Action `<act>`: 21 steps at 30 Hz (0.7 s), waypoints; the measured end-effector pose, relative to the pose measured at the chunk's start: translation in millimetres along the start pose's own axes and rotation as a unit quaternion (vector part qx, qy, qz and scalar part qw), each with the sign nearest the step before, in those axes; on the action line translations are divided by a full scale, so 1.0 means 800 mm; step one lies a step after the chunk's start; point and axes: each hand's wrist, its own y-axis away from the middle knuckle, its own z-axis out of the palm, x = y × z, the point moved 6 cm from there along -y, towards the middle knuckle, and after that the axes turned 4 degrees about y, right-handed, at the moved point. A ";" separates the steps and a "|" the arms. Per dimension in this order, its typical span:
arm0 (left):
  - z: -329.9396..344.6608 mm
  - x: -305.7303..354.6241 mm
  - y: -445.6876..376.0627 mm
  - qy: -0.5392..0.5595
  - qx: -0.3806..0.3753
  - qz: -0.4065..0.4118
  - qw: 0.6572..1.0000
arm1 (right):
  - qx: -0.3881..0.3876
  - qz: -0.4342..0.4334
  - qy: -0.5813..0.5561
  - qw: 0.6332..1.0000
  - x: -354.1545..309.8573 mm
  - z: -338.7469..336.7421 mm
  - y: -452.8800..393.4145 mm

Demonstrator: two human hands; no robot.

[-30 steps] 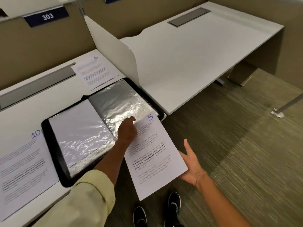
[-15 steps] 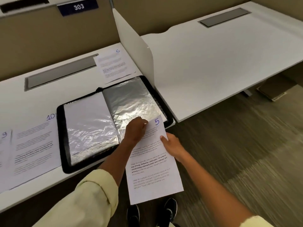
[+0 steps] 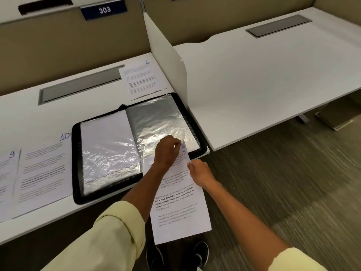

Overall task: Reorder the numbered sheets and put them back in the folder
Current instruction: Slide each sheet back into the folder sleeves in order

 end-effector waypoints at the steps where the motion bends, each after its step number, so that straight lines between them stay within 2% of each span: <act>1: -0.002 0.002 0.000 0.006 0.007 0.000 1.000 | 0.000 0.001 0.008 1.000 -0.002 0.000 -0.002; 14: -0.015 -0.001 -0.002 0.018 0.046 0.013 0.999 | 0.001 -0.021 0.095 0.995 -0.030 0.005 -0.001; 21: -0.013 0.004 -0.004 0.004 0.011 0.050 0.999 | 0.008 -0.015 0.087 0.996 -0.025 0.010 0.000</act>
